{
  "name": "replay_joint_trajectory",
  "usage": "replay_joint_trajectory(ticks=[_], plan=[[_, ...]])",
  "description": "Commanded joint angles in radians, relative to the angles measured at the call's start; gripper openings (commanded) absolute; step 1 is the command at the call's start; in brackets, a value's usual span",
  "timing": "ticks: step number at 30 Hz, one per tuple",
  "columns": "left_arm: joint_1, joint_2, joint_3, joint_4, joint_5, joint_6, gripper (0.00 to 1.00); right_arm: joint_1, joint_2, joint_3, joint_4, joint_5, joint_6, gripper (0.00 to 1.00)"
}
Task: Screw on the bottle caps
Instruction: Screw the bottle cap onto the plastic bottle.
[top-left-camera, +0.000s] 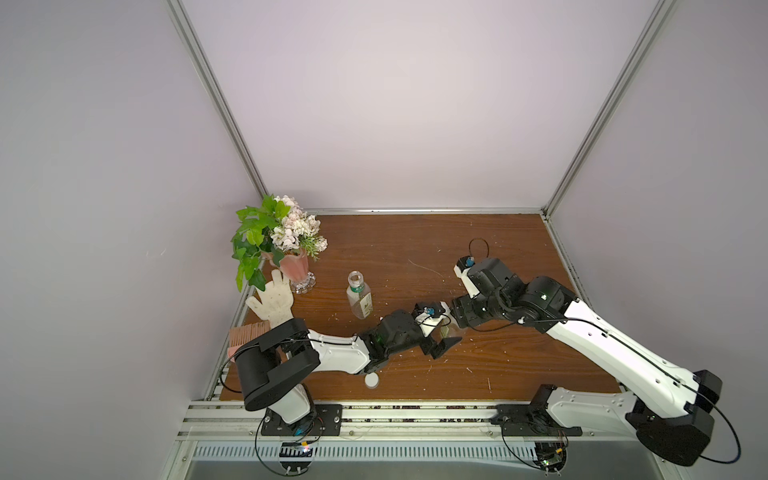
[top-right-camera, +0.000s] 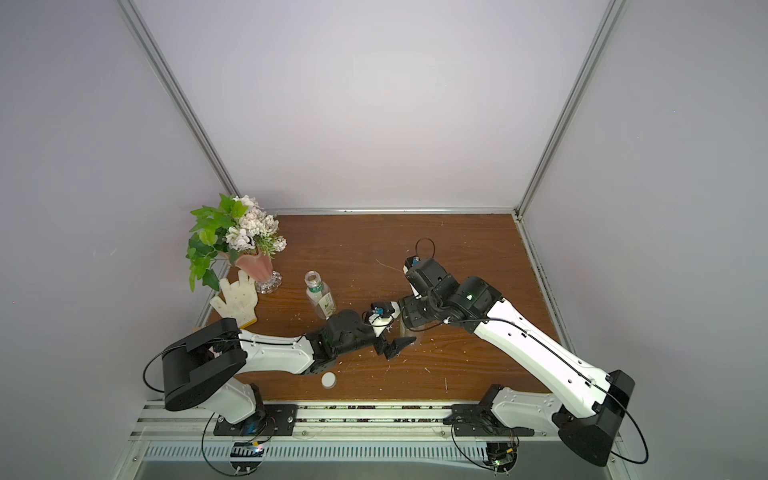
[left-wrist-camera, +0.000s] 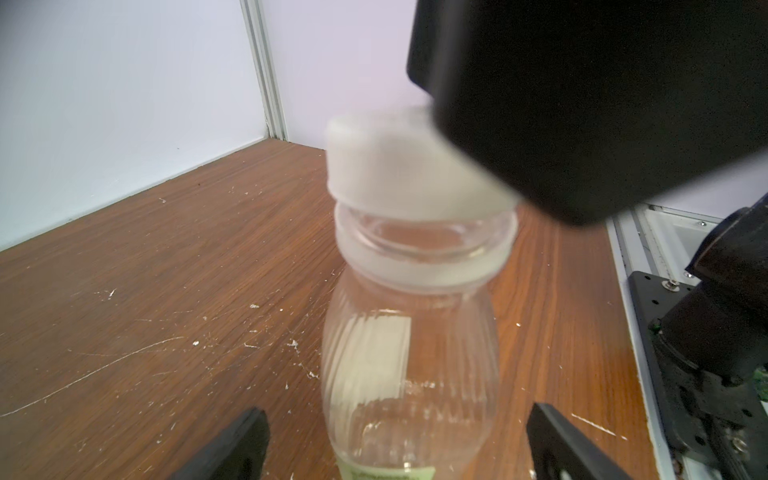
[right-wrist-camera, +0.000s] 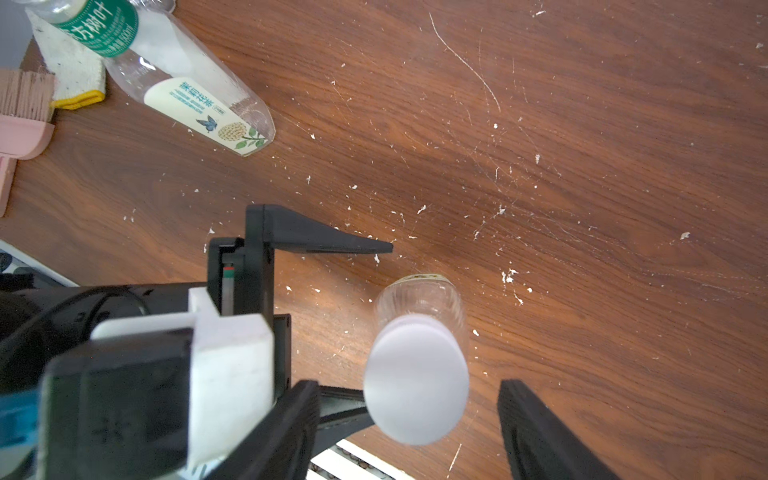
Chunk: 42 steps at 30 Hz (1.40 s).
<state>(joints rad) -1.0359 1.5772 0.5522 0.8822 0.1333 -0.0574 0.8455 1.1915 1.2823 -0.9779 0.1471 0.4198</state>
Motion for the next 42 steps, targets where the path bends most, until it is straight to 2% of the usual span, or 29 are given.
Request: replay_joint_trajectory(ticks=[1,30,42], plan=[[0.002,-0.012,-0.004,0.034,0.002,-0.012,0.95,-0.013,-0.027,0.037,-0.008,-0.004,0.003,0.74],[0.002,0.052,0.048,0.034,0.046,-0.013,0.81,-0.078,-0.029,-0.023,0.012,-0.013,-0.023,0.66],[0.002,0.072,0.063,0.034,0.052,-0.011,0.7,-0.082,-0.033,-0.012,0.021,-0.043,-0.029,0.64]])
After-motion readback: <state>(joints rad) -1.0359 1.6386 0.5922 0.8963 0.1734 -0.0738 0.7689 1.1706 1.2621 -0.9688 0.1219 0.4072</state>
